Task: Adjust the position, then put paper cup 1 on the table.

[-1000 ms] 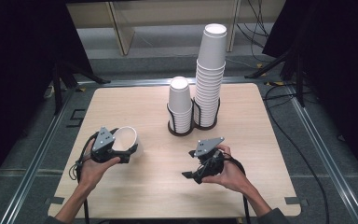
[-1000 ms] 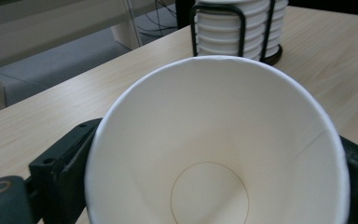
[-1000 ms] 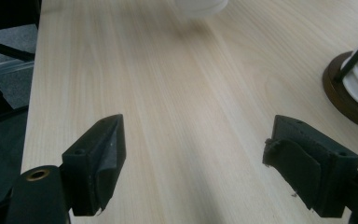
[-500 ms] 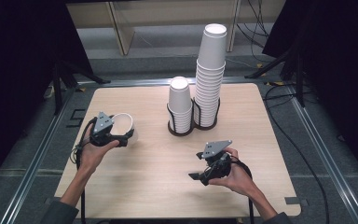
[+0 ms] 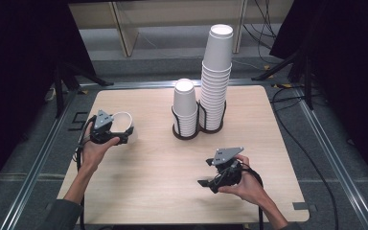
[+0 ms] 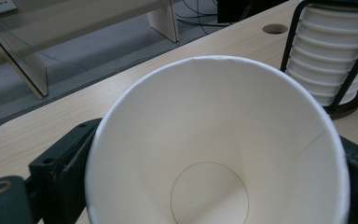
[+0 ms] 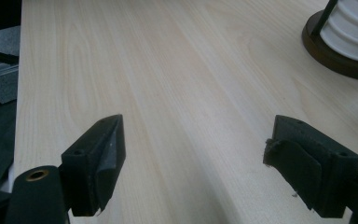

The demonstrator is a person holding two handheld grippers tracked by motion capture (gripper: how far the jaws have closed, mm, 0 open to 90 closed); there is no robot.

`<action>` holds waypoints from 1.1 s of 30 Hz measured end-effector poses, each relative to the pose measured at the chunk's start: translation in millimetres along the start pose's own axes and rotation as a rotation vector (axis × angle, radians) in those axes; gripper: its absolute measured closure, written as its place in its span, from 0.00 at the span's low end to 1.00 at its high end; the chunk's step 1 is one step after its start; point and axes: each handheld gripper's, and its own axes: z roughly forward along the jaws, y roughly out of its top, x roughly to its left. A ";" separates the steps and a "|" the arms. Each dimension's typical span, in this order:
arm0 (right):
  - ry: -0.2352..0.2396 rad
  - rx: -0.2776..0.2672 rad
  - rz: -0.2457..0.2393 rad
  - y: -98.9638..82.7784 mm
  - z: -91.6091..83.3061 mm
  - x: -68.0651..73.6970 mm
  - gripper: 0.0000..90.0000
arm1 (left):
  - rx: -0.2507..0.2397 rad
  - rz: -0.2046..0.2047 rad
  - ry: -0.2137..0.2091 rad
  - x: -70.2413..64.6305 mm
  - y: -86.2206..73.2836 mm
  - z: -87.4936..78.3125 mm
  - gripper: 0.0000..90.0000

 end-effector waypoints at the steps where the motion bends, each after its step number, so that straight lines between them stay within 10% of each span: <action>1: 0.002 0.003 0.001 -0.6 -0.2 -0.1 0.22 | 0.009 0.001 0.004 0.7 -0.2 0.7 0.08; 33: 0.021 0.022 0.024 -9.0 -2.3 2.8 0.21 | 0.079 0.006 -0.007 7.7 -6.7 41.9 0.07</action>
